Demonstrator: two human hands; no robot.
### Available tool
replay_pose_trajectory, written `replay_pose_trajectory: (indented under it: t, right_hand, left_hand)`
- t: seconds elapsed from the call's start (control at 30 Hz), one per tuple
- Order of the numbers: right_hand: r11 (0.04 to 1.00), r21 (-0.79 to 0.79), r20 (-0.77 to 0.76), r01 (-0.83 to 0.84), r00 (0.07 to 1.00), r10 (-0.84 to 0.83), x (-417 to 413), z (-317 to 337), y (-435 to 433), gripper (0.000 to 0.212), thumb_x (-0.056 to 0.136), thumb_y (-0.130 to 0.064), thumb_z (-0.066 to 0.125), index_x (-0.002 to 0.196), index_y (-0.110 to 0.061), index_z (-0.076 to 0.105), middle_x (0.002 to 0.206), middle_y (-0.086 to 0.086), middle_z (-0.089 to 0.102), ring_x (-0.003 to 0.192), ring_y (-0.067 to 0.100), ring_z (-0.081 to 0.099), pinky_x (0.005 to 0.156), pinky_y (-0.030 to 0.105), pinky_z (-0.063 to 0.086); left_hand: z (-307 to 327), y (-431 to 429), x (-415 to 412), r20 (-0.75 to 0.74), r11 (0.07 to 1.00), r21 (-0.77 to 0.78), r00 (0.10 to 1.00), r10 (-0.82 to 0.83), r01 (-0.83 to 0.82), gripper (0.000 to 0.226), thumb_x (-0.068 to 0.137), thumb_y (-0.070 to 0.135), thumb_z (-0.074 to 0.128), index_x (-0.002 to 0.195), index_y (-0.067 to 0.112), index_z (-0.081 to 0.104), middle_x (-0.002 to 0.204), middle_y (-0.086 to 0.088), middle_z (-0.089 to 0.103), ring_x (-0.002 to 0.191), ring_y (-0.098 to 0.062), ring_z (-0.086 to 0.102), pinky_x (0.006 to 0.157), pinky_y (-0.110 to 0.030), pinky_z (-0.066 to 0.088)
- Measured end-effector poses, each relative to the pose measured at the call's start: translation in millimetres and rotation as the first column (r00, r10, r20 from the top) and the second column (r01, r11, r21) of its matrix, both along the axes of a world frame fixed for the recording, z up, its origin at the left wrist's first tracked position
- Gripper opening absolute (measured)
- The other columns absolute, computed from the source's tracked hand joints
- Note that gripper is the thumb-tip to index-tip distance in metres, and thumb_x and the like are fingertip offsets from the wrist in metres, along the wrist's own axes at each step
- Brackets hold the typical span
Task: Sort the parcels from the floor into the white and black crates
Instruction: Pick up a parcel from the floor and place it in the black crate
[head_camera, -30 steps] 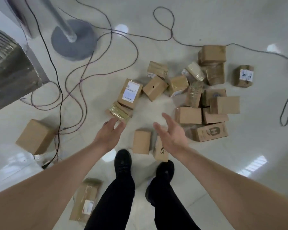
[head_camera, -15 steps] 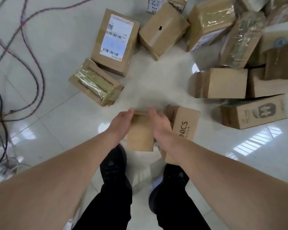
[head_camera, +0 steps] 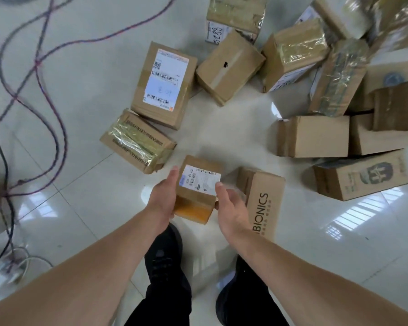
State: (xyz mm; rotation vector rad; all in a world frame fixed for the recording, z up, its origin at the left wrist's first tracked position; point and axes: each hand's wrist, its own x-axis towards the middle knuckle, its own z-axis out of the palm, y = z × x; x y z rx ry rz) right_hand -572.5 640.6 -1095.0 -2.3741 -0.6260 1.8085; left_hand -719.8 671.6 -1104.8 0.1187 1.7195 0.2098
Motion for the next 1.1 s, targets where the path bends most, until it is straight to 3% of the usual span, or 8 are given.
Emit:
replay_pose_trajectory:
  t: [0.17, 0.27, 0.37, 0.5, 0.57, 0.77, 0.93, 1.1]
  right_hand:
    - [0.966, -0.016, 0.041, -0.258, 0.965, 0.259, -1.2, -9.8, 0.2, 0.032, 0.104, -0.04, 0.051, 0.102, -0.012, 0.064, 0.084, -0.002, 0.062, 0.097, 0.029, 0.064, 0.066, 0.029, 0.039]
    - [0.949, 0.096, 0.089, -0.301, 0.952, 0.293, -4.2, -16.7, 2.6, 0.042, 0.098, -0.035, 0.06, 0.135, -0.017, 0.051, 0.125, 0.003, 0.06, 0.117, 0.024, 0.054, 0.085, 0.025, 0.037]
    - [0.841, 0.194, 0.073, -0.504, 0.863, 0.5, -8.4, -24.8, 12.2, 0.068, 0.095, -0.029, 0.064, 0.154, -0.016, 0.034, 0.156, 0.0, 0.04, 0.141, 0.021, 0.039, 0.103, 0.026, 0.034]
    - [0.766, 0.135, 0.011, -0.629, 0.774, 0.634, -12.1, -33.7, 26.1, 0.067, 0.091, -0.028, 0.066, 0.151, -0.021, 0.039, 0.144, 0.001, 0.049, 0.135, 0.026, 0.044, 0.104, 0.035, 0.042]
    - [0.8, 0.097, 0.008, -0.592, 0.805, 0.594, -10.0, -31.1, 28.9, 0.06, 0.089, -0.031, 0.066, 0.146, -0.025, 0.047, 0.136, 0.002, 0.054, 0.127, 0.026, 0.049, 0.096, 0.033, 0.044]
    - [0.924, 0.189, 0.061, -0.332, 0.943, 0.326, 4.7, 36.6, 32.0, 0.066, 0.078, -0.056, 0.051, 0.136, -0.027, 0.057, 0.124, -0.001, 0.057, 0.113, 0.021, 0.055, 0.094, 0.035, 0.045]
    - [0.964, 0.262, 0.038, 0.034, 0.998, -0.046, 28.5, 143.1, 45.3, 0.031, 0.1, -0.047, 0.049, 0.115, -0.022, 0.061, 0.092, -0.011, 0.062, 0.09, 0.018, 0.059, 0.082, 0.037, 0.045]
    - [0.911, 0.322, -0.006, 0.258, 0.963, -0.27, 59.4, 271.3, 47.5, 0.036, 0.099, -0.056, 0.041, 0.103, -0.024, 0.058, 0.093, -0.006, 0.062, 0.091, 0.02, 0.059, 0.075, 0.036, 0.045]
  left_hand:
    - [-33.4, -21.5, -7.0, -0.227, 0.998, -0.061, 0.973, -0.033, 0.02, 0.065, 0.072, 0.068, 0.051, 0.117, 0.022, 0.063, 0.117, -0.006, 0.069, 0.101, -0.032, 0.067, 0.095, -0.051, 0.052]
    - [-50.9, -39.8, -15.3, -0.314, 0.981, -0.103, 0.941, 0.125, -0.165, 0.087, 0.054, 0.074, 0.051, 0.124, 0.023, 0.058, 0.111, -0.007, 0.069, 0.096, -0.033, 0.069, 0.089, -0.049, 0.055]
    - [-24.7, -37.7, -5.8, -0.243, 0.94, -0.117, 0.927, 0.285, -0.319, 0.058, 0.079, 0.064, 0.056, 0.118, 0.021, 0.059, 0.104, -0.007, 0.073, 0.094, -0.03, 0.07, 0.09, -0.048, 0.055]
    - [-23.5, -38.6, 0.1, -0.112, 0.917, -0.152, 0.928, 0.355, -0.369, 0.046, 0.094, 0.063, 0.05, 0.104, 0.022, 0.068, 0.097, -0.01, 0.076, 0.085, -0.031, 0.071, 0.085, -0.043, 0.053]
    - [-16.8, -36.3, 0.5, -0.112, 0.915, -0.13, 0.923, 0.369, -0.381, 0.043, 0.095, 0.065, 0.047, 0.098, 0.025, 0.063, 0.096, -0.006, 0.074, 0.083, -0.029, 0.067, 0.07, -0.038, 0.047]
    - [46.9, -15.8, -0.2, -0.152, 0.94, 0.026, 0.928, 0.34, -0.34, 0.05, 0.09, 0.067, 0.049, 0.111, 0.026, 0.067, 0.096, 0.004, 0.075, 0.106, -0.023, 0.064, 0.104, -0.054, 0.042]
    - [157.1, 22.4, 14.1, -0.063, 0.964, 0.208, 0.981, 0.185, -0.168, 0.037, 0.095, 0.057, 0.045, 0.09, 0.029, 0.068, 0.085, 0.006, 0.073, 0.088, -0.019, 0.064, 0.09, -0.042, 0.048]
    - [286.2, 52.1, 41.3, -0.05, 0.929, 0.362, 0.997, -0.06, 0.074, 0.046, 0.099, 0.061, 0.04, 0.088, 0.032, 0.074, 0.08, 0.011, 0.077, 0.087, -0.017, 0.071, 0.079, -0.035, 0.053]
